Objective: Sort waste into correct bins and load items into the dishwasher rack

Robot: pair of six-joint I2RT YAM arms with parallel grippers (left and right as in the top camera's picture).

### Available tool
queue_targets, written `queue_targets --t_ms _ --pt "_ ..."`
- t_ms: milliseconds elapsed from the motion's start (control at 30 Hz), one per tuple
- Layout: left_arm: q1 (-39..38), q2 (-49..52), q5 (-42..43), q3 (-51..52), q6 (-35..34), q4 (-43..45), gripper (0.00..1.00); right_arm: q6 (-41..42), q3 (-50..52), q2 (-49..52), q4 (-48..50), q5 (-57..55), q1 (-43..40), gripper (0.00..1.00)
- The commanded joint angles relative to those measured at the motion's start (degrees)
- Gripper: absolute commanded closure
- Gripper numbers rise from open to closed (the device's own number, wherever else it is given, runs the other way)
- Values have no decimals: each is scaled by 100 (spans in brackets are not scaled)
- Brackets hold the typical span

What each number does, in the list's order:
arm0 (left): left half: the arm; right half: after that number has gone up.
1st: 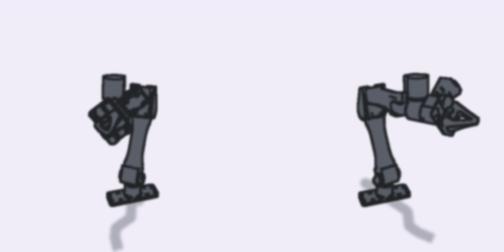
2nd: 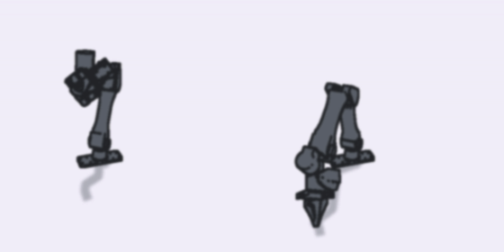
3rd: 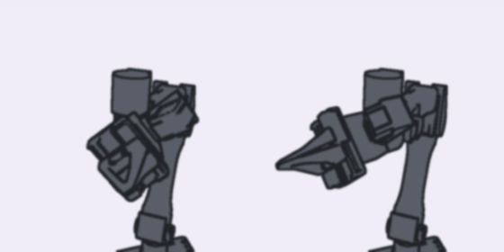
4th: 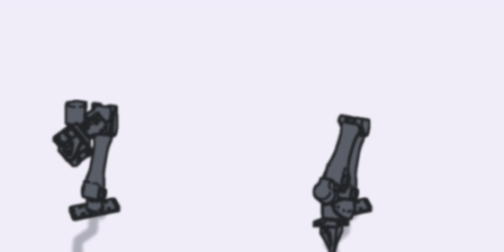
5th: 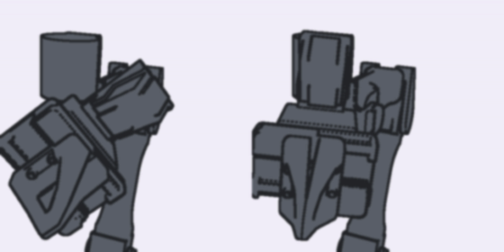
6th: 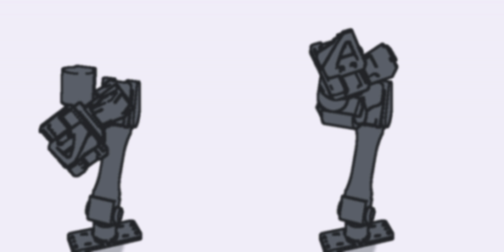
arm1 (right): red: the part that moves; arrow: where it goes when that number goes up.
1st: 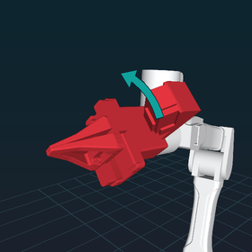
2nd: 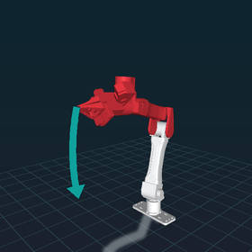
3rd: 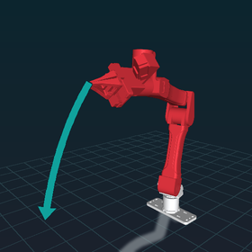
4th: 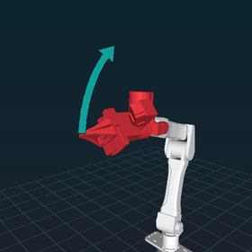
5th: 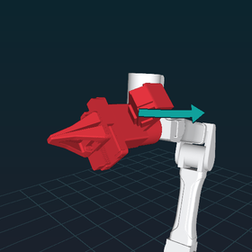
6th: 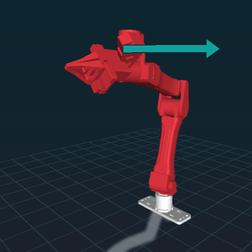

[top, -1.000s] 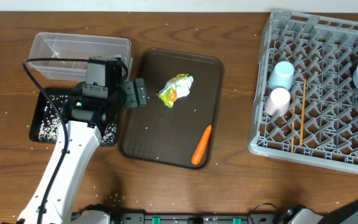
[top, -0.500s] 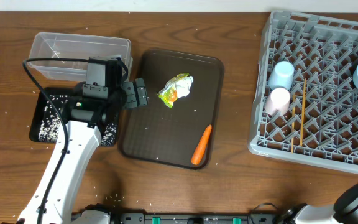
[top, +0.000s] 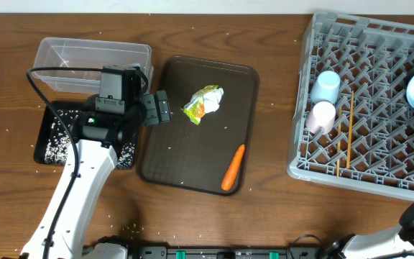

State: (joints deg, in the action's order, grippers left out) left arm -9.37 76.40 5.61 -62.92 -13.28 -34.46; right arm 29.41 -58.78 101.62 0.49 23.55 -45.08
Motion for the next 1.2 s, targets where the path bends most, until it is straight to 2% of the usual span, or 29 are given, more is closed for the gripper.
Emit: queue_targets --t_ms 0,233,633,700,867,1000,1033,1067,1133,1167 --pt "31 35 -31 -31 9 0 2 -37 -11 0 -4 402 -39 99" --pt "31 35 -31 -31 9 0 2 -201 -11 -409 -221 885 9 99" --pt "31 35 -31 -31 9 0 2 -592 -11 -2114 -1255 822 85 99" --pt "31 35 -31 -31 9 0 2 -737 -11 -2391 -1517 599 164 99" --pt "31 35 -31 -31 9 0 2 -1130 -13 -2997 -2052 -918 837 99" --pt "31 35 -31 -31 9 0 2 -1228 -15 -3093 -2323 -1401 1394 98" --pt "31 35 -31 -31 9 0 2 -1226 -13 -3082 -2468 -1414 1517 97" --pt "31 35 -31 -31 9 0 2 -1222 -13 -3062 -2645 -1414 1639 91" --pt "31 35 -31 -31 9 0 2 -1196 -15 -3040 -2896 -1410 1753 68" --pt "31 35 -31 -31 9 0 2 -1165 -15 -3040 -3025 -1410 1781 60"
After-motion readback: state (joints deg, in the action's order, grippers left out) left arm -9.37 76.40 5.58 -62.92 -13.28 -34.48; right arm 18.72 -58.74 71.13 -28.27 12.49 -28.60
